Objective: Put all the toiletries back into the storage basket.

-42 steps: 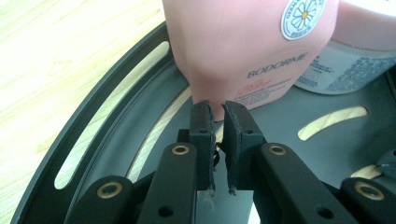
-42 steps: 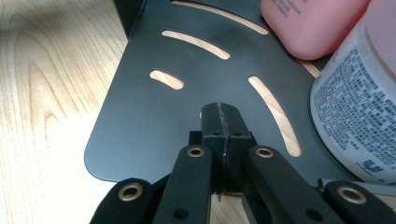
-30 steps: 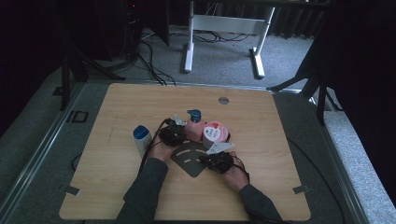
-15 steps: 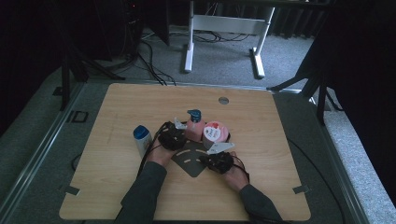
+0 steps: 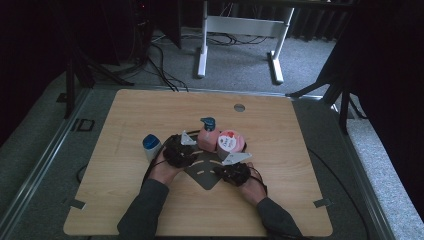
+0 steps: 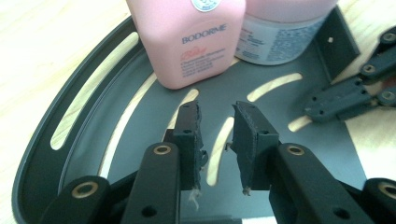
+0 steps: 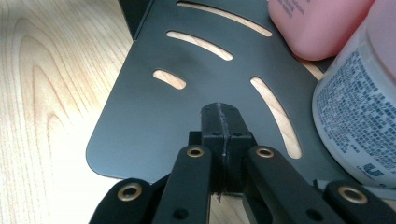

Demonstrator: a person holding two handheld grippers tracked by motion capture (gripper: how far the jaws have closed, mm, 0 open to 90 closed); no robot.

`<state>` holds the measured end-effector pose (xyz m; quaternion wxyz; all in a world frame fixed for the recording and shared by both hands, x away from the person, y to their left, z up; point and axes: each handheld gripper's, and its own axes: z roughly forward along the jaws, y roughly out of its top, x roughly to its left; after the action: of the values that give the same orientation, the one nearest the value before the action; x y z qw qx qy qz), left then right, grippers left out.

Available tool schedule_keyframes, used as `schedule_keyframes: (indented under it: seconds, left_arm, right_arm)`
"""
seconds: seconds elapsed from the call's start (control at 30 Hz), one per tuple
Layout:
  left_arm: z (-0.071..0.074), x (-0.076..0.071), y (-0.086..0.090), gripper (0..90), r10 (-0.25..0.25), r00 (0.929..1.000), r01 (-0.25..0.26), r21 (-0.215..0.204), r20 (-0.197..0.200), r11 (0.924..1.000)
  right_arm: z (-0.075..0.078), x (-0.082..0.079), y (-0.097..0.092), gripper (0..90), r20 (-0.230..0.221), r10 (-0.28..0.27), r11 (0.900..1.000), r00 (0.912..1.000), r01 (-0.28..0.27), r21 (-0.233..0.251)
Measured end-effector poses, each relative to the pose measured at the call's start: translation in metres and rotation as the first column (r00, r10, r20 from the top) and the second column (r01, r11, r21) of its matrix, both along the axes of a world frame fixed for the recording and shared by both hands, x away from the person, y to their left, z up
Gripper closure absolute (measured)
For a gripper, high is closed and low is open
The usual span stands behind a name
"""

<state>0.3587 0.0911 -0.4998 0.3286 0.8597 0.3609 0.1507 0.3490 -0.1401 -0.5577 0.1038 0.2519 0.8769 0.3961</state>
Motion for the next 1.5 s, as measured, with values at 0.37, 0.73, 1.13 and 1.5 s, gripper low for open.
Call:
schedule_keyframes:
  seconds: [0.37, 0.73, 1.13, 1.5]
  left_arm:
    - [0.005, -0.016, 0.013, 67.2, -0.045, 0.9988, 0.045, -0.006, -0.017, 0.9990]
    - [0.011, -0.029, 0.028, 66.0, -0.040, 0.9989, 0.039, -0.004, -0.025, 0.9992]
    - [0.012, -0.047, 0.042, 64.8, -0.023, 0.9990, 0.023, 0.010, -0.039, 0.9997]
    - [0.008, -0.058, 0.059, 64.3, -0.002, 0.9983, 0.003, 0.019, -0.058, 0.9998]
  right_arm:
    - [0.003, -0.008, 0.003, 85.2, 0.009, 0.040, 0.9989, 0.9991, -0.040, -0.023]
    - [0.005, -0.012, 0.002, 81.6, 0.009, 0.054, 0.9981, 0.9985, -0.054, -0.032]
    - [0.011, -0.016, -0.016, 73.9, -0.005, 0.037, 0.9985, 0.9993, -0.037, -0.040]
    - [0.012, -0.017, -0.042, 70.4, -0.018, -0.002, 0.9994, 0.9998, 0.001, -0.036]
